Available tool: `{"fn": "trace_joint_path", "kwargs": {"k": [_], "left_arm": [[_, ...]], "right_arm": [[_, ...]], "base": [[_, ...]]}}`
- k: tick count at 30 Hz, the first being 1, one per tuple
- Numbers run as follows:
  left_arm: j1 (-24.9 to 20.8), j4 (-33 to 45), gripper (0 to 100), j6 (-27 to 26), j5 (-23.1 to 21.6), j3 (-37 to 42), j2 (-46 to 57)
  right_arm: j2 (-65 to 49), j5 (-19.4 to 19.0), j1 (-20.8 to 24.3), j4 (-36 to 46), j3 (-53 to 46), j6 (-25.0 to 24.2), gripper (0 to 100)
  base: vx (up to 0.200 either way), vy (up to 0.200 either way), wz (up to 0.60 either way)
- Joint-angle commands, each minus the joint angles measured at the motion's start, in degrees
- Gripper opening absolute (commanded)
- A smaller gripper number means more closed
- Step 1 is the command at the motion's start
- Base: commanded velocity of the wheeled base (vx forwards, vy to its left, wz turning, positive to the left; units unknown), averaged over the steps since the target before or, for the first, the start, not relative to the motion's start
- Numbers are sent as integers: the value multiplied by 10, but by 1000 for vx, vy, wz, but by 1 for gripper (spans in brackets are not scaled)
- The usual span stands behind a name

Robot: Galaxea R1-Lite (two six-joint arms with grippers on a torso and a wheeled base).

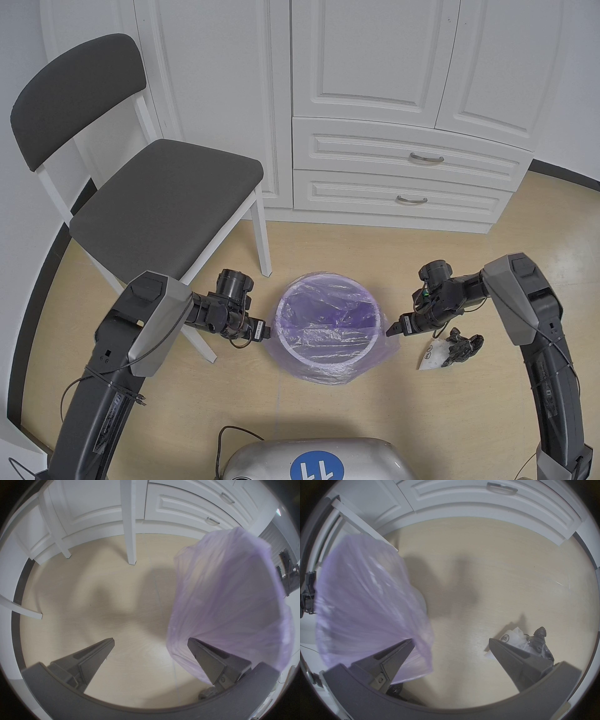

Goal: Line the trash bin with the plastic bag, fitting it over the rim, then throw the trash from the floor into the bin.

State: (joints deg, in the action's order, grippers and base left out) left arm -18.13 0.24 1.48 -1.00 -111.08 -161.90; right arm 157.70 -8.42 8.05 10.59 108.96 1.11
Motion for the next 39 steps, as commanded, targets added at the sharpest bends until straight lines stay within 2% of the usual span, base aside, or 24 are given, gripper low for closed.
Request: {"fn": "trace_joint_path", "kwargs": {"k": [1, 4, 6, 8, 11, 12, 13, 18, 21, 22, 26, 30, 33, 35, 37, 39], "left_arm": [[-23, 1, 100, 1, 11, 197, 202], [-39, -2, 100, 3, 50, 271, 261], [-45, -1, 100, 3, 64, 294, 279], [-53, -2, 100, 4, 81, 346, 316], [-66, -14, 100, 15, 81, 397, 357], [-67, -16, 100, 17, 81, 400, 360], [-79, -41, 100, 34, 80, 444, 395], [-109, -118, 100, 36, 79, 558, 462], [-127, -211, 100, 39, 79, 639, 490], [-128, -219, 100, 39, 79, 645, 491], [-147, -359, 100, 42, 78, 742, 527], [-148, -481, 100, 50, 74, 821, 556], [-141, -540, 100, 50, 75, 850, 562], [-131, -561, 100, 49, 77, 852, 576], [-118, -556, 100, 45, 75, 848, 607], [-111, -548, 100, 44, 74, 845, 629]], "right_arm": [[-223, -33, -18, -71, -231, 23, 100], [-272, -25, -33, -160, -331, 63, 100], [-288, -16, -38, -196, -370, 65, 100], [-310, 18, -51, -278, -447, 71, 100], [-289, 57, -75, -322, -465, 98, 100], [-287, 58, -77, -323, -464, 100, 100], [-256, 69, -93, -328, -452, 112, 100], [-180, 72, -122, -320, -385, 112, 100], [-126, 82, -149, -321, -343, 119, 100], [-123, 83, -150, -321, -340, 120, 100], [-117, 85, -168, -319, -322, 123, 100], [-114, 85, -177, -314, -314, 123, 100], [-88, 84, -182, -276, -277, 122, 100], [-76, 71, -189, -244, -245, 115, 100], [-73, 34, -191, -200, -226, 95, 100], [-70, 15, -191, -163, -203, 78, 100]], "base": [[0, 0, 0], [0, 0, 0], [0, 0, 0], [0, 0, 0], [0, 0, 0], [0, 0, 0], [0, 0, 0], [0, 0, 0], [0, 0, 0], [0, 0, 0], [0, 0, 0], [0, 0, 0], [0, 0, 0], [0, 0, 0], [0, 0, 0], [0, 0, 0]]}}
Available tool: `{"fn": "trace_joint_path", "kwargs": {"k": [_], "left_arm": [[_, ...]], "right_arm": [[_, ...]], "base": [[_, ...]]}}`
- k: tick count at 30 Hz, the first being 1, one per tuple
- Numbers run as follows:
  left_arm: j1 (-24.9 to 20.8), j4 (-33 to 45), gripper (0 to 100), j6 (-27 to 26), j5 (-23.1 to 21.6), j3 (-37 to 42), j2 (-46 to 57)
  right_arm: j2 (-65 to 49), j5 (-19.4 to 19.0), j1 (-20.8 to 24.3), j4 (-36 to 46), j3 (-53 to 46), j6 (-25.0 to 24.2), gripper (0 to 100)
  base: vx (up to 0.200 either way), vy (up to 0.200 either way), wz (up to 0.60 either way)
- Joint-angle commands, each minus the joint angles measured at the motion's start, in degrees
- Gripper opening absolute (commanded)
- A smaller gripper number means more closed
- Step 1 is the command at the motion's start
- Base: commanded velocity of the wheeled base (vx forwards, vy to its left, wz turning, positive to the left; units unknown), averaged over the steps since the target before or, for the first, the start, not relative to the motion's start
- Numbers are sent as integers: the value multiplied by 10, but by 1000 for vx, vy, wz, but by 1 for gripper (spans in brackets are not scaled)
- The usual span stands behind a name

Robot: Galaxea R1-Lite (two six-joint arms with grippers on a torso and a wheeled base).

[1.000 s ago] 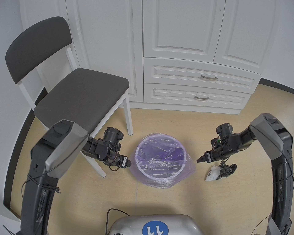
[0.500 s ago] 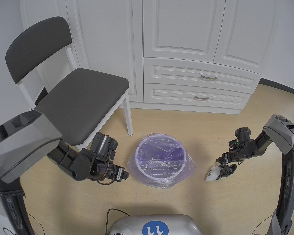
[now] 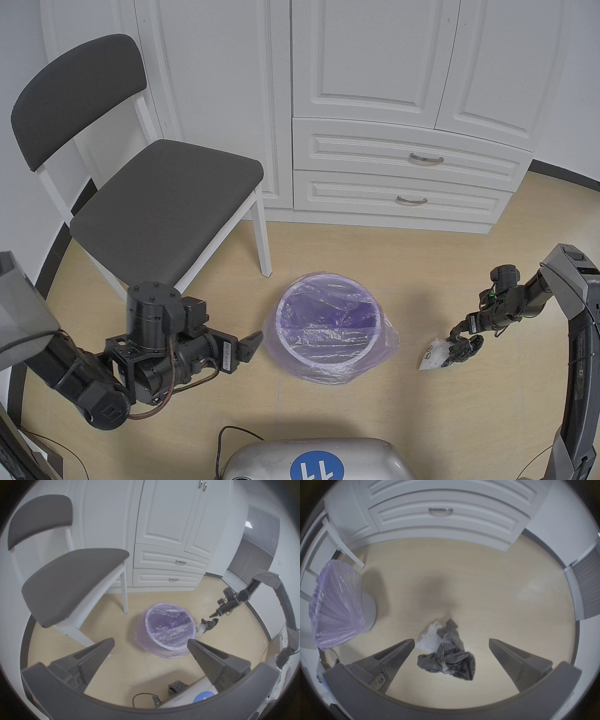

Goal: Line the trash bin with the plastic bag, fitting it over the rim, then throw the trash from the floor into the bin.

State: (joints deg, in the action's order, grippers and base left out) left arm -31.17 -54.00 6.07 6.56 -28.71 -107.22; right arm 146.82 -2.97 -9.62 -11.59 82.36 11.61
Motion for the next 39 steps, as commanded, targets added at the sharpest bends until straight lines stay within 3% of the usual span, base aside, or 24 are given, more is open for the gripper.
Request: {"fn": "trace_joint_path", "kwargs": {"k": [1, 9, 15, 26, 27, 35, 39], "left_arm": [[20, -1, 100, -2, -1, 21, 92], [17, 21, 100, -3, -2, 15, 119], [14, 21, 100, -2, -2, 12, 105], [3, 21, 100, -2, -1, 13, 99], [3, 20, 100, -2, -1, 13, 99], [3, 20, 100, -2, -1, 12, 103], [2, 20, 100, -2, -1, 13, 107]], "right_arm": [[43, -41, -15, 71, 76, -32, 100], [139, -37, -17, 200, 262, -35, 100], [167, -41, -16, 329, 322, -26, 100], [180, -48, -7, 334, 322, -26, 100], [180, -48, -7, 333, 322, -26, 0], [154, -53, -11, 335, 322, -27, 0], [65, -97, -10, 336, 292, -38, 0]], "base": [[0, 0, 0], [0, 0, 0], [0, 0, 0], [0, 0, 0], [0, 0, 0], [0, 0, 0], [0, 0, 0]]}}
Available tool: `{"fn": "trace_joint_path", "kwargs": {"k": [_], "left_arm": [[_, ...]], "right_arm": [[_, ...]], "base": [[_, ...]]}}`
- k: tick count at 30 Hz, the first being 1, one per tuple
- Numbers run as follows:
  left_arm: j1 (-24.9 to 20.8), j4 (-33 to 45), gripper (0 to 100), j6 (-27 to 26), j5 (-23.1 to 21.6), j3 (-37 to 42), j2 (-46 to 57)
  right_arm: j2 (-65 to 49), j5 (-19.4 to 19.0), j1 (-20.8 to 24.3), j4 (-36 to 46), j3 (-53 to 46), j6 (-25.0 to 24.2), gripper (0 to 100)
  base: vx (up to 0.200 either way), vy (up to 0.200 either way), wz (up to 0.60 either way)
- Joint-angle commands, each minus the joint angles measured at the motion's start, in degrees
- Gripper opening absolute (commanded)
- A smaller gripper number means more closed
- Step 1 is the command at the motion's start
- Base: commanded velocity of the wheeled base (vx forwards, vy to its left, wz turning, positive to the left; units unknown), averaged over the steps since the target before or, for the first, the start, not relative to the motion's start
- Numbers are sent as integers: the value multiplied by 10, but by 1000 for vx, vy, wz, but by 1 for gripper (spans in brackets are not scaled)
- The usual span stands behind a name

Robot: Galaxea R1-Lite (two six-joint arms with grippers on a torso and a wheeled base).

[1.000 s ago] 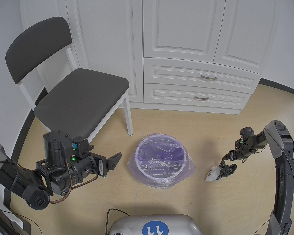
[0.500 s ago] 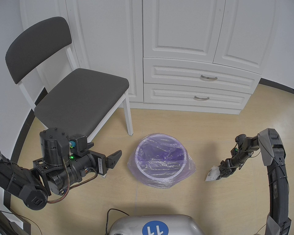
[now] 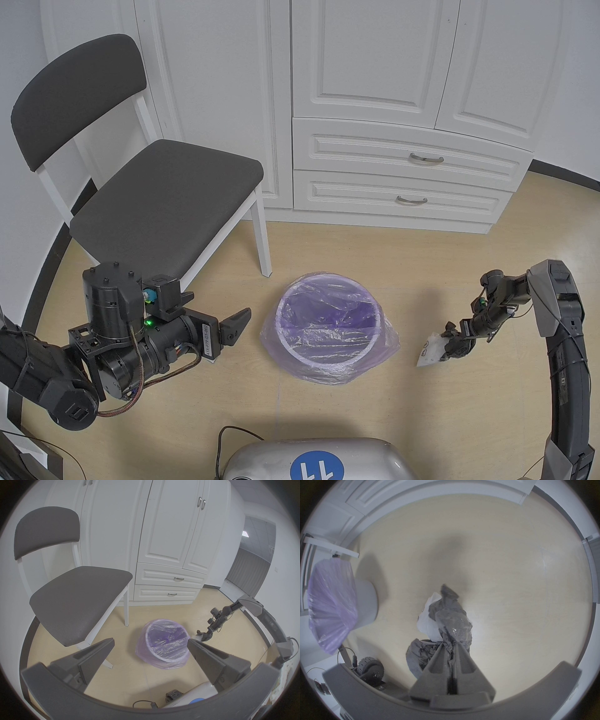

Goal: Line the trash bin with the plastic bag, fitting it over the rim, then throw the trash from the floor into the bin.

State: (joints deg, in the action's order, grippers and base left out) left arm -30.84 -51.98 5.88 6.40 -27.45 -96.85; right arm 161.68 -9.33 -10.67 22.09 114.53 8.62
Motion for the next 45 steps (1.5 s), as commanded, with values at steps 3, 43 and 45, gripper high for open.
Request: {"fn": "trace_joint_path", "kwargs": {"k": [3, 43, 45], "left_arm": [[-1, -1, 100, 0, 1, 1, 13], [189, -3, 100, -3, -166, 1, 200], [180, -3, 100, -6, -166, 6, 229]], "right_arm": [[-284, -122, 15, -4, -150, -12, 0], [-487, 280, 536, -797, -640, -206, 0], [-517, 331, 558, -790, -647, -180, 0]], "base": [[0, 0, 0], [0, 0, 0], [0, 0, 0]]}}
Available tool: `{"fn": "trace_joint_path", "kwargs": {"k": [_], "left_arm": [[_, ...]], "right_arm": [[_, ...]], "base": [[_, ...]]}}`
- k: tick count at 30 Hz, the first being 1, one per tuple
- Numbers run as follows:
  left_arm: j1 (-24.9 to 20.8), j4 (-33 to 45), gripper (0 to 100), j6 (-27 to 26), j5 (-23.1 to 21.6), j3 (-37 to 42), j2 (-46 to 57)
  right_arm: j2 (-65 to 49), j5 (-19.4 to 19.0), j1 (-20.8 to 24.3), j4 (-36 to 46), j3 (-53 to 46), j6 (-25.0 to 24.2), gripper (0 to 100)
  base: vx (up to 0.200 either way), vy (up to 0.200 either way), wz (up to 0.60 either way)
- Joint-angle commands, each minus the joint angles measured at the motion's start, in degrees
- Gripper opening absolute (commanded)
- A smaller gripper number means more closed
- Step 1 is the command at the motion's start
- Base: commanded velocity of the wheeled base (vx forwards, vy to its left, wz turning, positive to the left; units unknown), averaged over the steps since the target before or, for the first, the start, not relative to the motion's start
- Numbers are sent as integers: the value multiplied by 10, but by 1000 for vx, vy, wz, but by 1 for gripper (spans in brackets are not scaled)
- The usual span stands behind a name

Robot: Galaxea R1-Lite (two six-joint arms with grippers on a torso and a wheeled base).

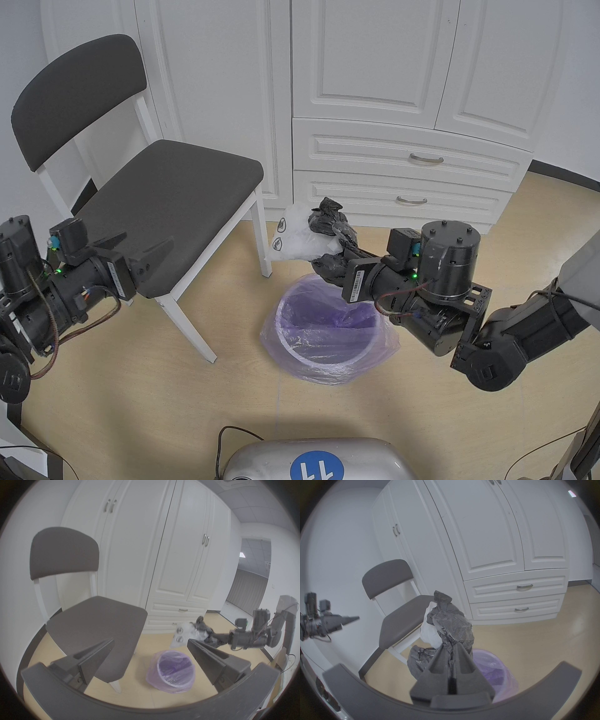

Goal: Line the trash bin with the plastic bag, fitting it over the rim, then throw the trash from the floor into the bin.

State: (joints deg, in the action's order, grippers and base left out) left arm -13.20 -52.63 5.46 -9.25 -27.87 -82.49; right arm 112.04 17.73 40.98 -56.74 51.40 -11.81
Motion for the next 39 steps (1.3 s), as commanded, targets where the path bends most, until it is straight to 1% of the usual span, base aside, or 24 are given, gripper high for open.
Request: {"fn": "trace_joint_path", "kwargs": {"k": [1, 2, 3, 4, 5, 8, 9, 12, 14, 16, 18, 19, 21, 22, 23, 24, 25, 26, 29, 31, 32, 34, 37, 39], "left_arm": [[-1, 3, 100, -2, -9, 13, 90], [-1, 3, 100, -2, -9, 13, 90], [-16, 3, 100, -4, -9, 20, 107], [-17, 3, 100, -4, -9, 21, 110], [-21, 3, 100, -4, -8, 22, 110], [-22, 3, 100, -5, -8, 26, 101], [-20, 3, 100, -5, -8, 26, 95], [-21, 1, 100, -5, -8, 26, 75], [-21, 1, 100, -5, -8, 26, 72], [-22, 1, 100, -5, -8, 26, 71], [-22, 1, 100, -5, -8, 26, 70], [-22, 1, 100, -5, -8, 26, 69], [-22, 1, 100, -5, -8, 26, 69], [-22, 1, 100, -5, -8, 26, 69], [-21, 1, 100, -5, -8, 24, 69], [-21, 1, 100, -5, -8, 24, 69], [-21, 1, 100, -5, -8, 24, 69], [-22, 1, 100, -5, -9, 24, 69], [-22, 1, 100, -5, -9, 24, 68], [-21, 0, 100, -5, -8, 23, 69], [-21, 0, 100, -5, -8, 23, 69], [-21, -1, 100, -5, -8, 23, 71], [-21, -1, 100, -5, -8, 24, 73], [-21, -1, 100, -5, -8, 25, 74]], "right_arm": [[-26, 71, 43, 0, -19, 34, 0], [-26, 71, 43, 0, -19, 34, 0], [-45, 95, 45, -5, -37, 77, 0], [-47, 98, 45, -6, -40, 84, 0], [-62, 105, 45, 1, -51, 101, 0], [-80, 107, 40, 18, -69, 118, 0], [-93, 106, 39, 44, -70, 119, 0], [-100, 103, 30, 96, -52, 104, 0], [-88, 103, 20, 131, -24, 74, 0], [-69, 101, 7, 185, 17, 36, 0], [-67, 101, 5, 195, 24, 28, 0], [-44, 100, -3, 295, 97, -47, 0], [-31, 99, -5, 376, 158, -110, 0], [-31, 99, -5, 382, 162, -115, 0], [-21, 95, -5, 472, 230, -183, 0], [-20, 94, -5, 479, 236, -189, 0], [-13, 73, -6, 559, 302, -254, 0], [-9, 55, -7, 602, 340, -295, 0], [8, -6, -24, 719, 457, -405, 0], [34, -22, -40, 787, 536, -462, 0], [34, -22, -40, 787, 536, -462, 0], [80, -21, -54, 852, 622, -495, 0], [111, -20, -57, 890, 632, -505, 0], [121, -19, -55, 895, 632, -504, 0]], "base": [[0, 0, 0], [0, 0, 0], [0, 0, 0], [0, 0, 0], [0, 0, 0], [0, 0, 0], [0, 0, 0], [0, 0, 0], [0, 0, 0], [0, 0, 0], [0, 0, 0], [0, 0, 0], [0, 0, 0], [0, 0, 0], [0, 0, 0], [0, 0, 0], [0, 0, 0], [0, 0, 0], [0, 0, 0], [0, 0, 0], [0, 0, 0], [0, 0, 0], [0, 0, 0], [0, 0, 0]]}}
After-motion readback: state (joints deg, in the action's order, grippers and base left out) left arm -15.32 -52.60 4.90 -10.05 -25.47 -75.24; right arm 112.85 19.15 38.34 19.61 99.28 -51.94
